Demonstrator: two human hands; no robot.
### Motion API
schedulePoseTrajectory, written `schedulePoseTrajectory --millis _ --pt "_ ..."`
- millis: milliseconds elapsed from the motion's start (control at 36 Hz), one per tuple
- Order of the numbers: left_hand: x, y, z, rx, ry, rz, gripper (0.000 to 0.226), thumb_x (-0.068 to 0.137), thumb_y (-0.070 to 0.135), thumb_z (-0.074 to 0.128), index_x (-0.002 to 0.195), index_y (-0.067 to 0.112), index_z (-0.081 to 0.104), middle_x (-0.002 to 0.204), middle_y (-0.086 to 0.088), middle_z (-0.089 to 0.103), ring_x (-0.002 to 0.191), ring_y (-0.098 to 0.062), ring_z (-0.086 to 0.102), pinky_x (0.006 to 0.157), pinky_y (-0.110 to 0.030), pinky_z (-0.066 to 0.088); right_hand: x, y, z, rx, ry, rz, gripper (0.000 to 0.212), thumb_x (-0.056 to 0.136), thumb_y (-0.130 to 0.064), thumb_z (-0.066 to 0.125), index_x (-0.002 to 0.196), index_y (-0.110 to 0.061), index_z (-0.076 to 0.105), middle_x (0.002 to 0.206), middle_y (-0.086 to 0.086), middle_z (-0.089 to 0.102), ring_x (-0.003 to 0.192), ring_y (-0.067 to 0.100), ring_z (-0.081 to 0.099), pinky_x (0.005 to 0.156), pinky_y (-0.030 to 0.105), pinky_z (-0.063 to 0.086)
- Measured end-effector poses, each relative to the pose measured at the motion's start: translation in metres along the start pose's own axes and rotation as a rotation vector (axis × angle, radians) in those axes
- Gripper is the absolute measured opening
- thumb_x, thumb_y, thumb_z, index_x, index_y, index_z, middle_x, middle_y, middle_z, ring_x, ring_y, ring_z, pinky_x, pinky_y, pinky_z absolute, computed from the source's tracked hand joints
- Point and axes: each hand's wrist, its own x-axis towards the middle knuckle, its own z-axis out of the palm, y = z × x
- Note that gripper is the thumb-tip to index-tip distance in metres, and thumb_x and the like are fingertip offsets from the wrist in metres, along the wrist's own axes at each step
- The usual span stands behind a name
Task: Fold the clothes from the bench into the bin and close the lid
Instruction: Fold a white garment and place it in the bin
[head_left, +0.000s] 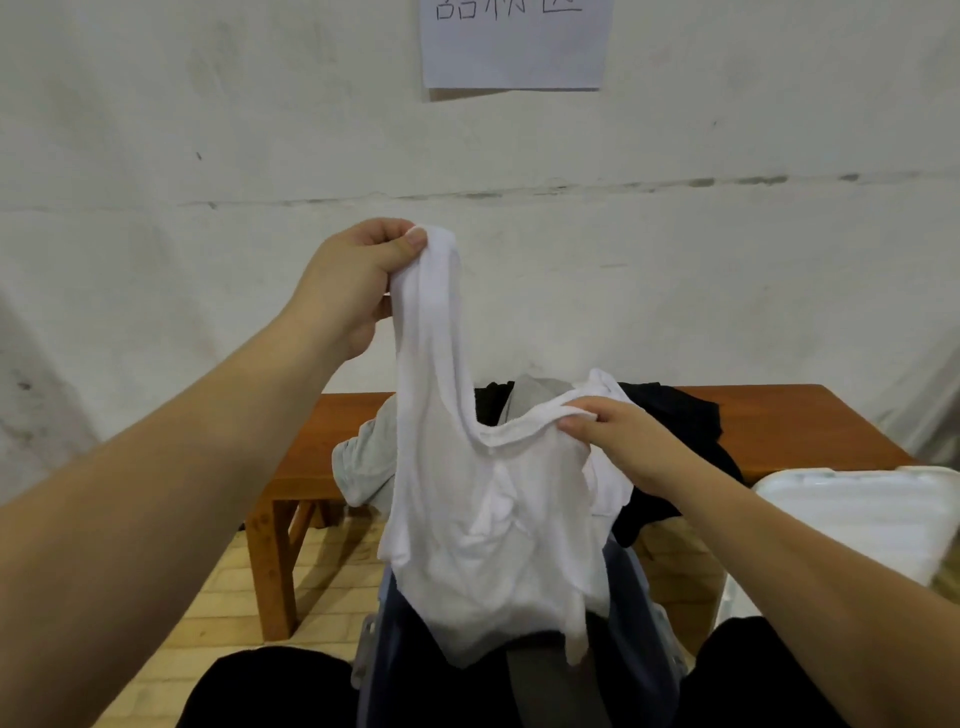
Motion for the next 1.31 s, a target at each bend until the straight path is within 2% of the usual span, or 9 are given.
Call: schedulePoseTrajectory --millis 139,306,417,528,722,806,944,1028,1306 --pt "0.0 0.009 0.039 -0.216 -0.032 -0.087 0.01 0.095 0.015 0.064 0.102 0.011 0.068 0.087 -0.001 0.073 0.077 -0.015 0.069 0.066 -0.027 0.056 0.006 -0.004 0.032 0.301 -0.247 0.011 0.032 0.093 -0.02 0.066 0.121 -0.035 0.063 0.141 -0.009 0.056 0.127 0.009 0.054 0.111 0.033 0.04" --pt "0.0 0.0 0.074 -0.369 -0.008 -0.214 0.004 0.096 0.008 0.061 0.098 0.008 0.065 0.087 -0.006 0.071 0.075 -0.016 0.068 0.07 -0.027 0.058 0.007 -0.006 0.073 0.519 -0.376 0.046 0.027 0.088 -0.02 0.065 0.113 -0.01 0.065 0.113 0.008 0.07 0.11 0.024 0.065 0.099 0.037 0.051" --pt "-0.002 -0.029 0.072 -0.33 -0.043 -0.288 0.028 0.102 0.008 0.05 0.127 -0.004 0.055 0.105 -0.014 0.066 0.083 -0.021 0.068 0.067 -0.03 0.06 0.004 -0.009 0.072 0.711 -0.294 0.032 0.024 0.097 -0.012 0.055 0.119 -0.005 0.06 0.106 0.006 0.072 0.099 0.019 0.068 0.082 0.029 0.055" --pt "-0.019 -0.065 0.057 -0.107 -0.211 -0.386 0.054 0.101 0.041 0.051 0.148 0.021 0.034 0.134 -0.007 0.055 0.108 -0.024 0.066 0.099 -0.044 0.052 0.01 -0.009 0.058 0.821 -0.131 -0.008 0.035 0.103 -0.016 0.047 0.134 -0.005 0.056 0.124 0.01 0.068 0.114 0.024 0.064 0.095 0.035 0.053" --pt "-0.078 -0.126 0.04 0.132 -0.271 -0.742 0.076 0.088 0.075 0.039 0.121 0.011 0.062 0.11 -0.006 0.071 0.098 -0.022 0.067 0.076 -0.031 0.055 0.022 -0.013 0.046 0.878 0.015 0.017 0.031 0.102 -0.02 0.05 0.128 -0.005 0.06 0.113 0.006 0.07 0.114 0.022 0.064 0.094 0.034 0.05" --pt "-0.095 -0.154 0.035 -0.086 -0.323 -0.801 0.07 0.09 0.067 0.041 0.12 0.009 0.066 0.112 -0.007 0.073 0.106 -0.021 0.068 0.082 -0.029 0.056 0.025 -0.015 0.047 0.892 0.023 0.023 0.035 0.102 -0.018 0.05 0.132 -0.002 0.058 0.116 0.009 0.069 0.118 0.025 0.062 0.102 0.038 0.048" --pt "-0.108 -0.176 0.027 -0.444 -0.309 -0.844 0.026 0.086 0.029 0.068 0.105 0.011 0.066 0.083 -0.002 0.065 0.068 -0.012 0.055 0.067 -0.022 0.043 0.026 -0.018 0.045 0.875 0.033 0.016 0.037 0.102 -0.016 0.051 0.133 0.002 0.055 0.115 0.011 0.068 0.115 0.026 0.063 0.095 0.036 0.052" --pt "-0.109 -0.183 0.024 -0.503 -0.343 -0.818 0.026 0.083 0.017 0.075 0.105 0.008 0.065 0.082 -0.004 0.062 0.064 -0.01 0.053 0.061 -0.019 0.044 0.026 -0.018 0.043 0.855 0.054 0.022 0.038 0.102 -0.016 0.049 0.135 0.003 0.054 0.119 0.014 0.066 0.117 0.026 0.063 0.093 0.034 0.053" --pt "-0.091 -0.17 0.016 -0.43 0.009 -0.619 0.026 0.091 0.009 0.055 0.116 0.004 0.061 0.119 -0.016 0.062 0.102 -0.028 0.055 0.091 -0.04 0.045 0.035 -0.007 0.013 0.518 0.116 0.07 0.034 0.104 -0.021 0.049 0.132 -0.004 0.055 0.125 0.012 0.067 0.12 0.026 0.062 0.103 0.039 0.048"
